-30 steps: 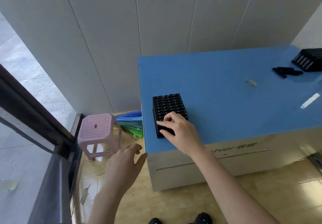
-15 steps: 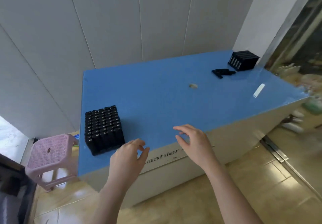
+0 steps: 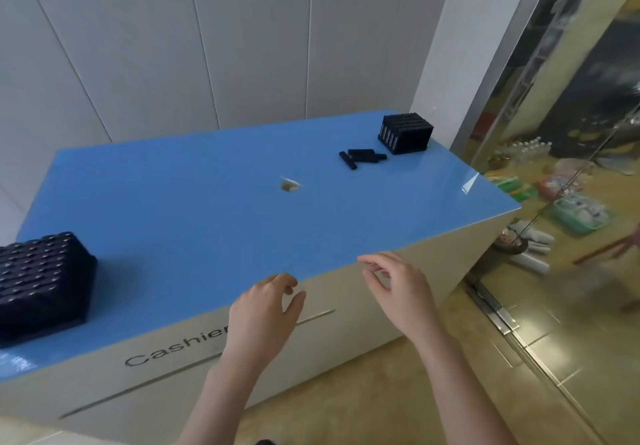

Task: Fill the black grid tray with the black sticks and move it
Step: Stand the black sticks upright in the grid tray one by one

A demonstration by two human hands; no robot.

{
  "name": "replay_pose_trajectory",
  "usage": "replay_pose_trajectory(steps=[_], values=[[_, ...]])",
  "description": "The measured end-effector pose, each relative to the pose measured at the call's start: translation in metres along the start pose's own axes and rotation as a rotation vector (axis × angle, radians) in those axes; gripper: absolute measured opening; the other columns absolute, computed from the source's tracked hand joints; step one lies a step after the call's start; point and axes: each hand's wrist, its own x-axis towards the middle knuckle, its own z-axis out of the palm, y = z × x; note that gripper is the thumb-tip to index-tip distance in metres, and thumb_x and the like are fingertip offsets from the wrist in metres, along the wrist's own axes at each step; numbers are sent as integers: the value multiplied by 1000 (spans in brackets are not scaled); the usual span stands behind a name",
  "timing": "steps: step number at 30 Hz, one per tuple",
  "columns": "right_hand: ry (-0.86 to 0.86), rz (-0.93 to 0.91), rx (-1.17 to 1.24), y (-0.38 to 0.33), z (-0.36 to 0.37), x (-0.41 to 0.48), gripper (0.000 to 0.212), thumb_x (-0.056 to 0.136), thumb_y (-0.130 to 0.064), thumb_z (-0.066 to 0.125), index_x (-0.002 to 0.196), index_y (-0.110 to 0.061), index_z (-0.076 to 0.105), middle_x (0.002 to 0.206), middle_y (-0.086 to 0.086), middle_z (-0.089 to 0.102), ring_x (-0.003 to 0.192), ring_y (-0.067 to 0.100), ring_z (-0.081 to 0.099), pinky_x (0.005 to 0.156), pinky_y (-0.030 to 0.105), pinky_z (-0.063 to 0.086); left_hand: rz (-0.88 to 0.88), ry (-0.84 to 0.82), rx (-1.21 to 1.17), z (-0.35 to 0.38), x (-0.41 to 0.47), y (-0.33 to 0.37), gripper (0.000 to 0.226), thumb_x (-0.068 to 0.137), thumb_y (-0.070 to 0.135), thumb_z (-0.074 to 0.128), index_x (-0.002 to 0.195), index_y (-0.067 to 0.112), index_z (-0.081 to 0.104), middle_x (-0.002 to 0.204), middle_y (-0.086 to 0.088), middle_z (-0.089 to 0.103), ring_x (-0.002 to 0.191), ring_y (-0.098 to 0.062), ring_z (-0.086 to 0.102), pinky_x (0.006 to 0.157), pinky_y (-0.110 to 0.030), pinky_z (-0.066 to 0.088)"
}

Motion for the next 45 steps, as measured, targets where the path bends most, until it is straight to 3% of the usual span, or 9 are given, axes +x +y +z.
replay_pose_trajectory(steps=[14, 18, 23, 28, 34, 38, 41, 45], values=[[-107, 76, -31, 120, -32, 140, 22, 89, -19, 54, 108, -25, 65, 106, -16, 63, 97, 2, 57, 85, 25, 48, -119, 35, -82, 74, 165, 73, 29, 92, 40, 49, 115, 24, 56, 110, 12, 61, 99, -11, 57, 73, -24, 42], [-164, 58, -78, 150, -35, 200, 23, 90, -17, 52, 109, -22, 64, 109, -12, 64, 100, 9, 59, 86, 29, 48, -190, 16, -108, 95, 229, 86, 39, 92, 37, 49, 125, 15, 49, 122, 2, 57, 109, -19, 53, 82, -29, 43], [-225, 22, -81, 182, -32, 263, 27, 90, -10, 50, 113, -19, 62, 110, -8, 63, 102, 8, 58, 87, 21, 44, -287, -27, -122, 118, 296, 104, 53, 93, 36, 48, 133, 3, 37, 134, -10, 44, 128, -25, 35, 97, -30, 33], [-259, -15, -56, 209, -26, 331, 33, 88, -1, 47, 115, -14, 60, 111, -3, 63, 103, 10, 57, 88, 19, 40, -414, -89, -173, 143, 352, 124, 54, 90, 42, 52, 120, -2, 40, 128, -16, 41, 122, -29, 35, 97, -32, 32], [-394, -112, -90, 234, -6, 396, 47, 87, 3, 46, 129, -16, 47, 128, -2, 49, 118, 15, 47, 96, 30, 41, -530, 34, -105, 177, 408, 153, 87, 75, 66, 57, 125, -2, 36, 125, -15, 42, 120, -29, 35, 100, -33, 33], [-499, -166, -110, 245, 6, 426, 57, 86, 6, 46, 137, -16, 36, 139, -3, 38, 128, 15, 37, 102, 30, 38, -624, 124, -2, 192, 439, 167, 106, 74, 71, 52, 140, -5, 17, 134, -16, 37, 125, -30, 34, 100, -34, 34], [-594, -206, -109, 251, 13, 442, 62, 87, 6, 46, 143, -15, 27, 148, -3, 29, 135, 16, 30, 108, 27, 28, -627, 110, 94, 200, 451, 168, 100, 83, 60, 50, 143, -6, 6, 140, -17, 29, 128, -30, 30, 101, -35, 31], [-700, -280, -96, 254, 21, 454, 65, 90, -3, 46, 147, -19, 18, 154, -7, 18, 139, 13, 20, 112, 27, 22, -576, 106, 153, 205, 451, 157, 80, 89, 41, 50, 143, -3, 9, 138, -14, 31, 125, -29, 32, 97, -32, 33]])
